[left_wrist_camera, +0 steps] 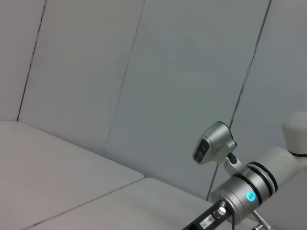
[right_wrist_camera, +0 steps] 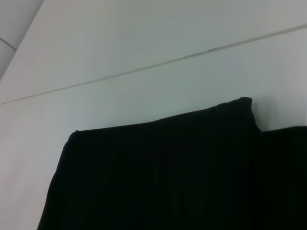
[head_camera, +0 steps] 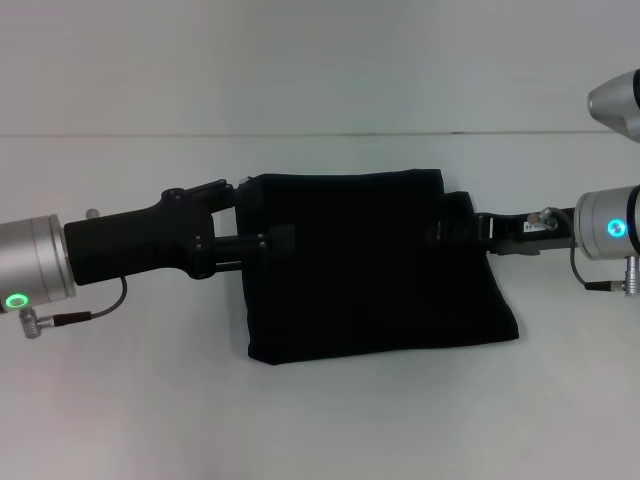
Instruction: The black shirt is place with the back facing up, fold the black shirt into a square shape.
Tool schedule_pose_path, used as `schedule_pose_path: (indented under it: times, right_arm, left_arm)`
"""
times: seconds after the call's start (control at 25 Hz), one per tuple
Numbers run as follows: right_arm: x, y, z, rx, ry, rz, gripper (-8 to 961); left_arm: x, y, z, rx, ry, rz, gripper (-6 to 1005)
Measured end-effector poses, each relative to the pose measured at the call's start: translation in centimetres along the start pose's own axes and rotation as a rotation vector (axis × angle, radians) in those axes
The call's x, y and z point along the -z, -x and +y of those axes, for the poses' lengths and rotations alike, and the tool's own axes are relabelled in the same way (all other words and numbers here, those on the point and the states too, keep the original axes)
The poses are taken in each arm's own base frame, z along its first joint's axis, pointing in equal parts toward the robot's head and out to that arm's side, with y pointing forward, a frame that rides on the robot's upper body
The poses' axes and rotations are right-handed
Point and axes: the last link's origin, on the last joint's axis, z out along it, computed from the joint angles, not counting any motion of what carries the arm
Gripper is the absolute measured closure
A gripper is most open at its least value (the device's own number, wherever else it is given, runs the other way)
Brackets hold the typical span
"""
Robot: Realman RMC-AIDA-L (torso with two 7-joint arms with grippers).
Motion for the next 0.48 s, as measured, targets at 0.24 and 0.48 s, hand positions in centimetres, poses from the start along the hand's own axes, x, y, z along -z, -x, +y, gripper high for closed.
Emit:
schedule_pose_path:
  times: [0.24, 0.48]
  right_arm:
    - [-0.7, -0.7, 0.0, -0.001, -0.018, 0.004, 88]
    - [-1.5, -1.0, 0.4, 0.003, -0.027, 0.001, 204]
  left_arm:
    - [-0.1, 0.2, -0.1, 0.008, -0.004, 0.000, 112]
    - [-0.2, 0.2, -0.3, 0.011, -0.020, -0.004, 112]
